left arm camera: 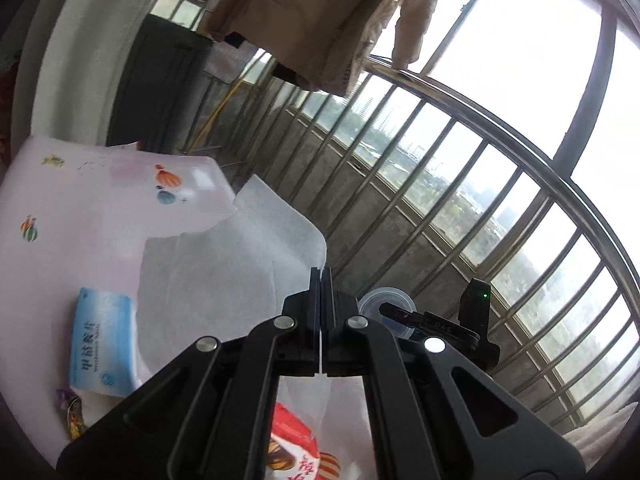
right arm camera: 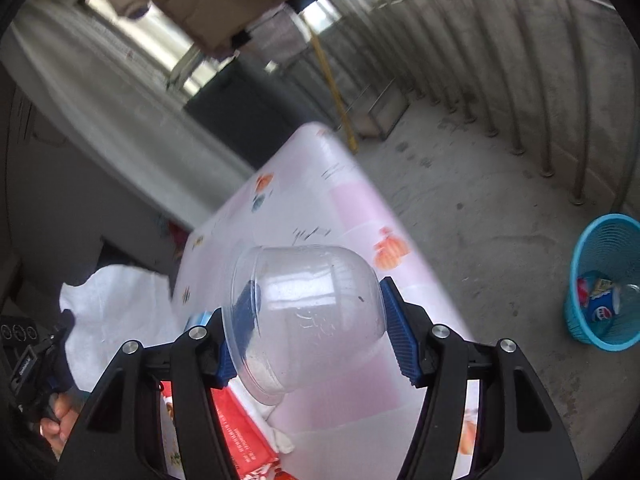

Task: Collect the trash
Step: 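Carry tissue and cup over the wastebasket and open both tools, then move both tools back over the table toward the snack bags, then grasp the red-white snack bag with the right tool, then grasp the blue medicine box with the left tool while right tool holds the bag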

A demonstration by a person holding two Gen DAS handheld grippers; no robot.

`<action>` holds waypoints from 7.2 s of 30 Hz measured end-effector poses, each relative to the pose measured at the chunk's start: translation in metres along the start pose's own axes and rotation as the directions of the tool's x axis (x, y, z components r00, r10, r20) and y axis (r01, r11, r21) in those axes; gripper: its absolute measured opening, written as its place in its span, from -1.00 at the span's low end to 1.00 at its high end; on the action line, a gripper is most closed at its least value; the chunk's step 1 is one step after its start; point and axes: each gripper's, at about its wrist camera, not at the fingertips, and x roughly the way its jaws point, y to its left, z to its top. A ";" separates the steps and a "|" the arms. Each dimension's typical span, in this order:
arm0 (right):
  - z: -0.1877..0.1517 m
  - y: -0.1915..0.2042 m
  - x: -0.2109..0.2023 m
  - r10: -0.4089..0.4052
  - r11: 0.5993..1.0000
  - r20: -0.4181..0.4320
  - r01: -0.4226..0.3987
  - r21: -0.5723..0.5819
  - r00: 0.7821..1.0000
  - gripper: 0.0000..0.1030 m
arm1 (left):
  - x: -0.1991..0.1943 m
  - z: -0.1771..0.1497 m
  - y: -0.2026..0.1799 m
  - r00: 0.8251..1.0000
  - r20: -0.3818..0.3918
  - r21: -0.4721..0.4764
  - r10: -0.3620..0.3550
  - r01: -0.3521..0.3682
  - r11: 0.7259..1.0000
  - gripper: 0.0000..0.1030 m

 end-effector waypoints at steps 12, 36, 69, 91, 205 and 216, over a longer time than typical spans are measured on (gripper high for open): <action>0.002 -0.174 -0.104 -0.231 0.906 0.218 0.129 0.402 0.948 0.16 | 0.186 -0.012 -0.148 0.901 -0.382 0.082 -0.203 0.252 0.964 -1.00; -0.019 -0.395 -0.067 -0.444 0.644 0.104 0.236 0.727 0.890 0.18 | 0.544 -0.197 -0.239 0.637 -0.764 0.040 -0.099 0.200 0.979 -1.00; -0.062 -0.400 0.123 -0.307 0.788 -0.344 0.440 0.431 0.887 -0.06 | 0.291 -0.040 -0.150 0.820 -0.566 0.241 0.085 0.066 0.968 0.07; -0.010 -0.414 0.081 -0.557 0.653 -0.291 0.627 0.425 0.778 0.32 | -0.049 -0.054 0.050 0.912 -0.002 -0.080 0.409 -0.408 0.909 0.25; -0.065 0.123 0.014 0.159 0.939 -0.289 -0.234 -0.250 0.944 -0.70 | -0.096 -0.111 0.116 0.901 0.048 -0.266 0.430 -0.404 0.875 0.52; -0.047 0.119 0.054 0.102 0.964 -0.285 -0.166 -0.209 0.953 -0.70 | 0.013 -0.068 0.168 0.843 -0.196 -0.114 0.501 -0.527 0.842 0.65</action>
